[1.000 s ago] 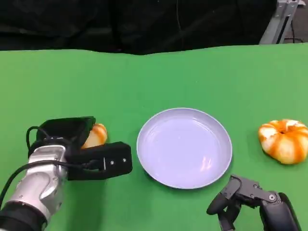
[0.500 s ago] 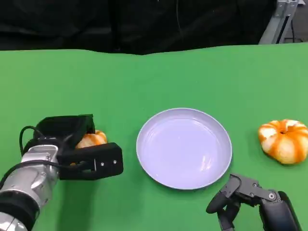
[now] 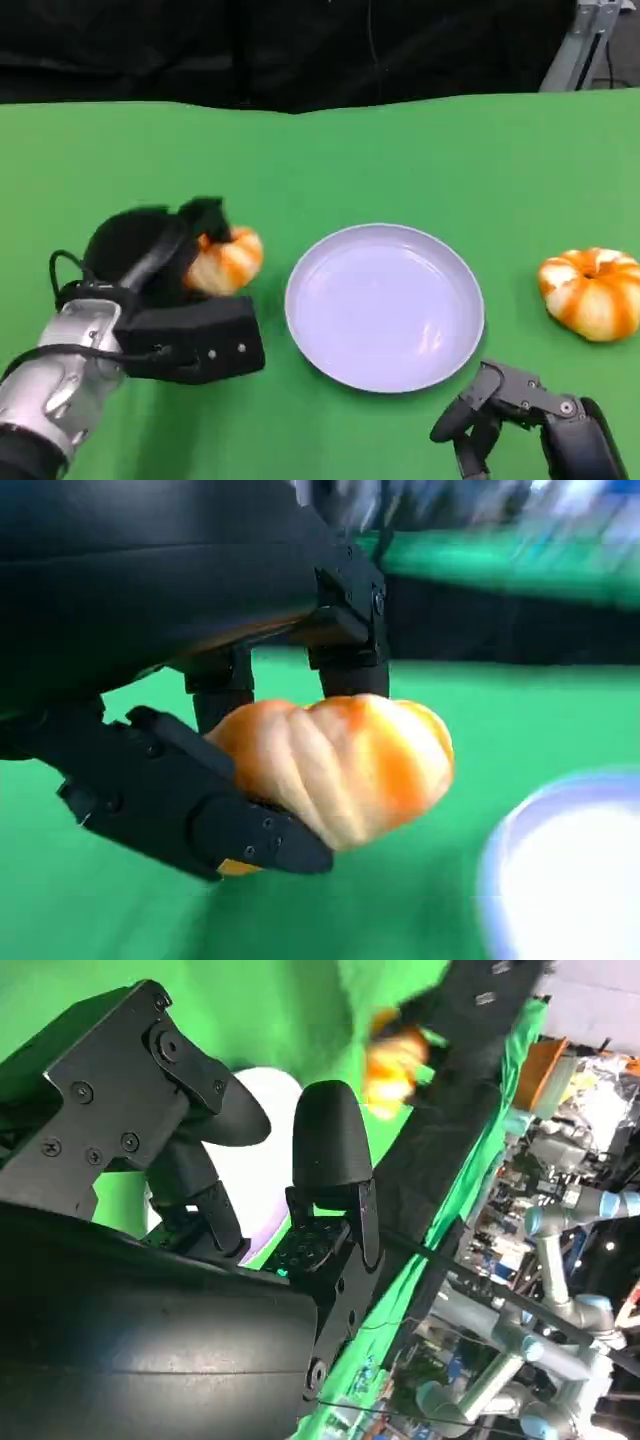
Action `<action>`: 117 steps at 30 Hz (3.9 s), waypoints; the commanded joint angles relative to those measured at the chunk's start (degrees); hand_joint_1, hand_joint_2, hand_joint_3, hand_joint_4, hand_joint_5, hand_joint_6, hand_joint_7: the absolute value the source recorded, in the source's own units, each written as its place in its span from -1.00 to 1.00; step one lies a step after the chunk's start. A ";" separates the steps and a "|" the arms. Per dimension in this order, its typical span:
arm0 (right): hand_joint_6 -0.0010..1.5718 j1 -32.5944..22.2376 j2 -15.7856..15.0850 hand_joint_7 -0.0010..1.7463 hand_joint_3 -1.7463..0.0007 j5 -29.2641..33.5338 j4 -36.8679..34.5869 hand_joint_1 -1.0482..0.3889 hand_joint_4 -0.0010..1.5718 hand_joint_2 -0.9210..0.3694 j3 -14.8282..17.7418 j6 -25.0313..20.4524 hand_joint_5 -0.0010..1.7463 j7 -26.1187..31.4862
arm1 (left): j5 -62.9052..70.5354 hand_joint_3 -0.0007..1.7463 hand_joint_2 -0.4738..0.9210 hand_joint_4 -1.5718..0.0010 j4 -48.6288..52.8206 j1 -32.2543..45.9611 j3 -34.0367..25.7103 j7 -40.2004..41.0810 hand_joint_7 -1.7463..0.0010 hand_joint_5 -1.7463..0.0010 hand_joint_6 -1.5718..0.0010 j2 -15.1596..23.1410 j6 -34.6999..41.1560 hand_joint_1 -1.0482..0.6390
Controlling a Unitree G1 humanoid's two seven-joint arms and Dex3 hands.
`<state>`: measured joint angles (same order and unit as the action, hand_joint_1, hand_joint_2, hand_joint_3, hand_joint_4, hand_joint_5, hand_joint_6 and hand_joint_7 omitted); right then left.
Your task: Grasp the bread from the table and place it into the plate.
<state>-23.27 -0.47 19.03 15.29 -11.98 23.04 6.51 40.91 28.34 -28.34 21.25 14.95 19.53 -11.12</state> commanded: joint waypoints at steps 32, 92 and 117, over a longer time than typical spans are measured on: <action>0.07 -2.63 0.15 0.47 -0.55 -0.37 3.29 0.39 0.04 -0.04 -0.81 -1.08 0.88 -0.09 | 3.08 0.52 0.08 -0.15 2.63 -5.05 7.62 4.12 -1.00 -1.00 0.07 -15.96 -3.04 0.07; 0.07 -1.75 -0.55 0.48 -0.53 -0.43 2.73 0.36 0.06 -0.04 -0.64 -0.84 0.84 0.38 | -45.84 0.46 0.30 -0.04 -45.84 41.65 -22.40 -28.85 -0.38 -0.70 -0.04 -10.89 0.09 0.22; 0.07 -1.27 -2.08 0.51 -0.60 -2.76 1.16 0.43 0.06 0.02 1.18 1.78 0.83 -0.77 | -44.17 0.69 0.15 -0.08 -39.94 45.06 -21.06 -28.15 -0.76 -0.97 -0.04 -12.56 -5.29 0.20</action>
<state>-24.28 -1.85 17.41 16.85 -11.57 23.96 5.97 -4.27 -12.42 16.88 0.17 -13.80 6.62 -15.43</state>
